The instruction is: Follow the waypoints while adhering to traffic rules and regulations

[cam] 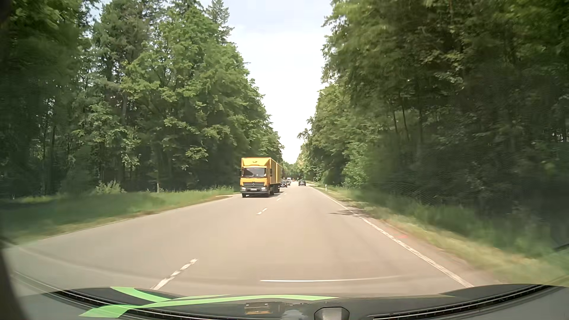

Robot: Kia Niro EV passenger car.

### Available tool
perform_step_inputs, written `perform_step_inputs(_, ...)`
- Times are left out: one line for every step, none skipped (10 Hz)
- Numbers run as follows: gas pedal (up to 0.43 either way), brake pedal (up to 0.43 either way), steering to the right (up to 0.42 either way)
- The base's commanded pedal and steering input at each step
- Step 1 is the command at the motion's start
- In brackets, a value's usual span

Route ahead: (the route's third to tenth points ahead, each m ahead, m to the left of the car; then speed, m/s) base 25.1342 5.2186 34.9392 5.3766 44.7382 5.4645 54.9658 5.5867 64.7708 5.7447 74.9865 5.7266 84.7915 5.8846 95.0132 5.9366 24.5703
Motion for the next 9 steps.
perform_step_inputs(0.287, 0.000, -0.002)
perform_step_inputs(0.280, 0.000, -0.002)
perform_step_inputs(0.280, 0.000, -0.002)
perform_step_inputs(0.280, 0.000, -0.002)
perform_step_inputs(0.280, 0.000, -0.002)
perform_step_inputs(0.280, 0.000, -0.002)
perform_step_inputs(0.280, 0.000, -0.003)
perform_step_inputs(0.280, 0.000, -0.003)
perform_step_inputs(0.280, 0.000, -0.003)
